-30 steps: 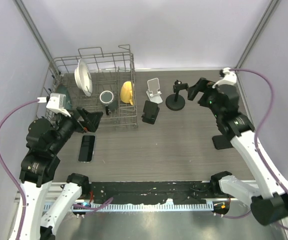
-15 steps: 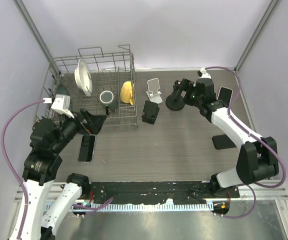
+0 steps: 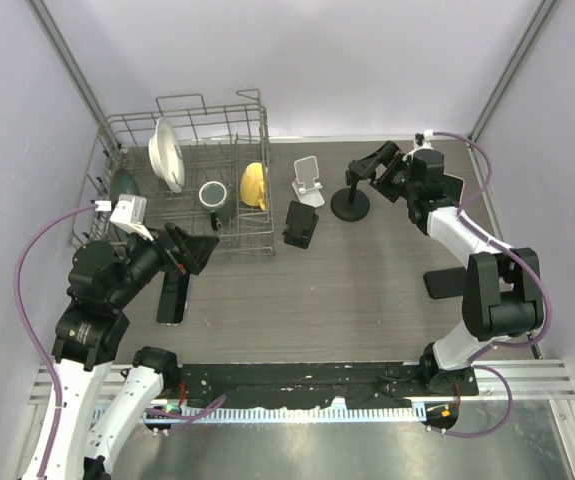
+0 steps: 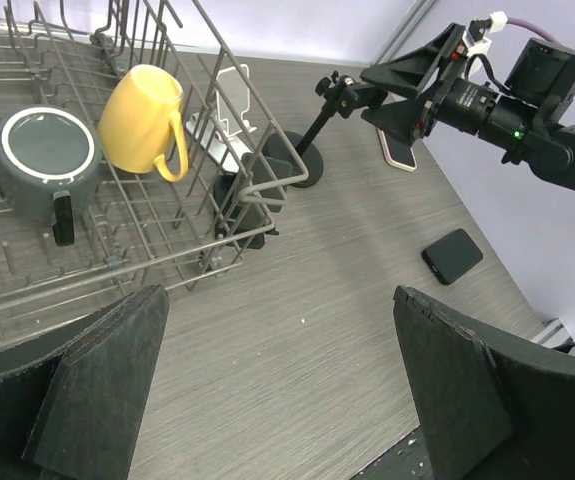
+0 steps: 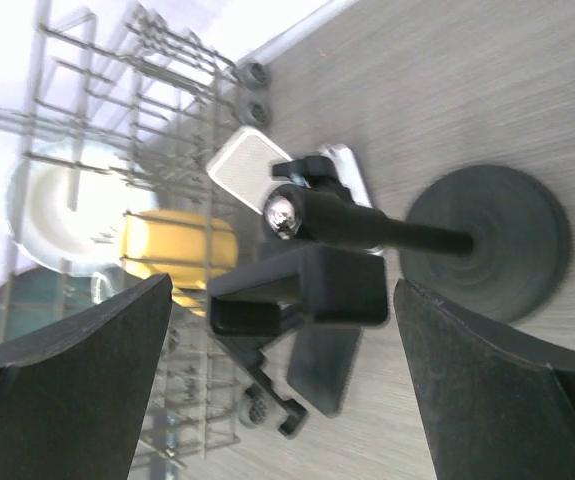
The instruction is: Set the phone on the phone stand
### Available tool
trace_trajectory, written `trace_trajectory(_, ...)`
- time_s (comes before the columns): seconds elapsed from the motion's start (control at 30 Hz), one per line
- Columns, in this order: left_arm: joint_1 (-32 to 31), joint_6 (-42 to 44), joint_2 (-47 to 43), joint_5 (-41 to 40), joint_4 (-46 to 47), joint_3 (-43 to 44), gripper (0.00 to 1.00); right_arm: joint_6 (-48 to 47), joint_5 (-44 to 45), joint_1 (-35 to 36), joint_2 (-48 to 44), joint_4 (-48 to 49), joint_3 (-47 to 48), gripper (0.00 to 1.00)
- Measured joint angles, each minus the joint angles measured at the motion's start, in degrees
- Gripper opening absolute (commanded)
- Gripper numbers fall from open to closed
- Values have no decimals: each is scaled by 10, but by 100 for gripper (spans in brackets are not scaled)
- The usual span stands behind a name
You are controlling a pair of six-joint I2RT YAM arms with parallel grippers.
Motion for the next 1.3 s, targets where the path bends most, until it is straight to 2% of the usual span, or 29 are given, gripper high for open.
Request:
trace_trajectory(0.1, 0, 0, -1, 0, 0, -2, 100, 53, -17, -12, 1, 62, -20, 97)
trace_trajectory(0.23, 0, -2, -1, 1, 1, -3, 100, 137, -39, -28, 30, 133, -37, 89)
trace_trajectory(0.5, 0, -10, -2, 10, 8, -8, 100, 238, -62, -30, 60, 181, -48, 74)
trace_trajectory(0.73, 0, -20, -1, 18, 13, -22, 100, 296, -65, -29, 60, 227, -76, 44)
trace_trajectory(0.77, 0, -20, -1, 20, 13, -22, 100, 303, -65, -29, 60, 230, -81, 33)
trace_trajectory(0.83, 0, -21, -1, 20, 13, -22, 100, 323, -67, -29, 63, 244, -87, 21)
trace_trajectory(0.87, 0, -22, -2, 21, 13, -22, 100, 328, -67, -29, 64, 251, -89, 12)
trace_trajectory(0.93, 0, -26, -3, 21, 13, -22, 100, 343, -67, -29, 65, 268, -96, 3)
trace_trajectory(1.13, 0, -30, -9, 22, 12, -22, 100, 368, -85, -32, 25, 300, -153, 1)
trace_trajectory(1.3, 0, -29, -15, 21, 10, -23, 100, 308, -125, -32, -143, 189, -232, 1)
